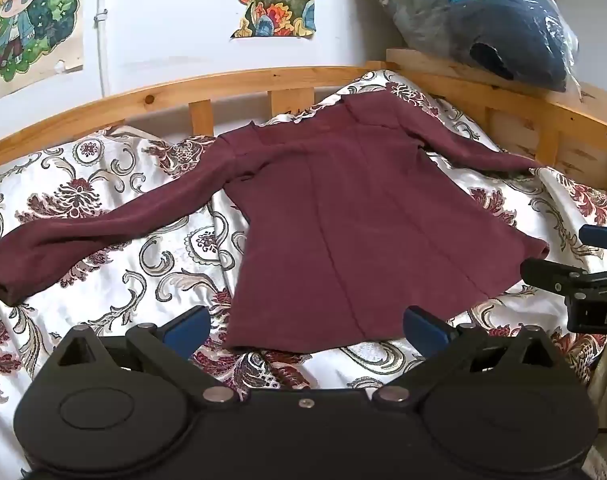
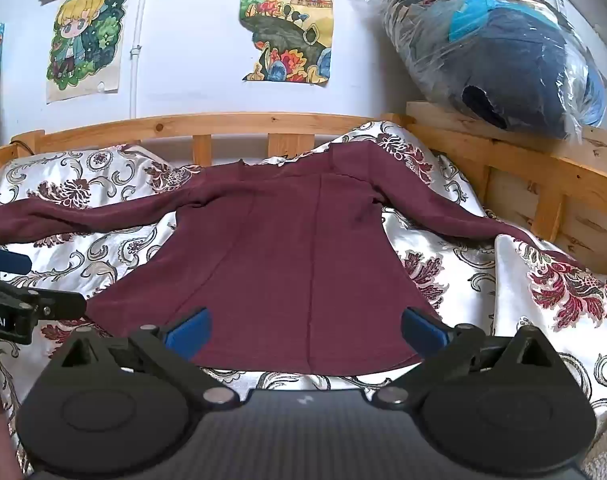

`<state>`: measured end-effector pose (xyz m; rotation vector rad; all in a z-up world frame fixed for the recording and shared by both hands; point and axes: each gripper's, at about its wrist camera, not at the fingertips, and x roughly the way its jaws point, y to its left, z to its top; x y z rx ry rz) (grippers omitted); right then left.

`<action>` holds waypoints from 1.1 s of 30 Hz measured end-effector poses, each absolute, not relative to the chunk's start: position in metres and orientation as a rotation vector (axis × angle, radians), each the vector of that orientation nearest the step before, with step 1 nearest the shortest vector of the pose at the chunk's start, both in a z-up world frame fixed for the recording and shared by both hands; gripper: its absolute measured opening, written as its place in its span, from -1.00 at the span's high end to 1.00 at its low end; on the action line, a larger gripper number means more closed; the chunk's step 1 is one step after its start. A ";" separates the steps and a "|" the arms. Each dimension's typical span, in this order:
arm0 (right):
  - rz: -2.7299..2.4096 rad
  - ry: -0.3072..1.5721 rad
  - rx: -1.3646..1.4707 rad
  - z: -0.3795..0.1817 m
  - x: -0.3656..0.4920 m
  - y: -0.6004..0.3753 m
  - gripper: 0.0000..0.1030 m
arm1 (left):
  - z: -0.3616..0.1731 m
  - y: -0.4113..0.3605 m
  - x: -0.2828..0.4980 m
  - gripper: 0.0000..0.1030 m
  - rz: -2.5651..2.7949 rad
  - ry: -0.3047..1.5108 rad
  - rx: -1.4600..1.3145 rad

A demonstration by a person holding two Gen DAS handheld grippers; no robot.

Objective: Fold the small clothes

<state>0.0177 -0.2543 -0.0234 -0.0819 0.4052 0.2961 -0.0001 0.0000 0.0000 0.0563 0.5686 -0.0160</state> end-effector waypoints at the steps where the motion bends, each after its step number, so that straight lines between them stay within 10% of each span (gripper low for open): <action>1: 0.296 0.404 -0.081 -0.024 0.018 -0.254 -1.00 | 0.000 0.000 0.000 -0.99 -0.016 0.568 0.056; 33: 0.301 0.408 -0.087 -0.024 0.019 -0.251 -1.00 | 0.000 -0.005 -0.001 -0.99 -0.013 0.572 0.069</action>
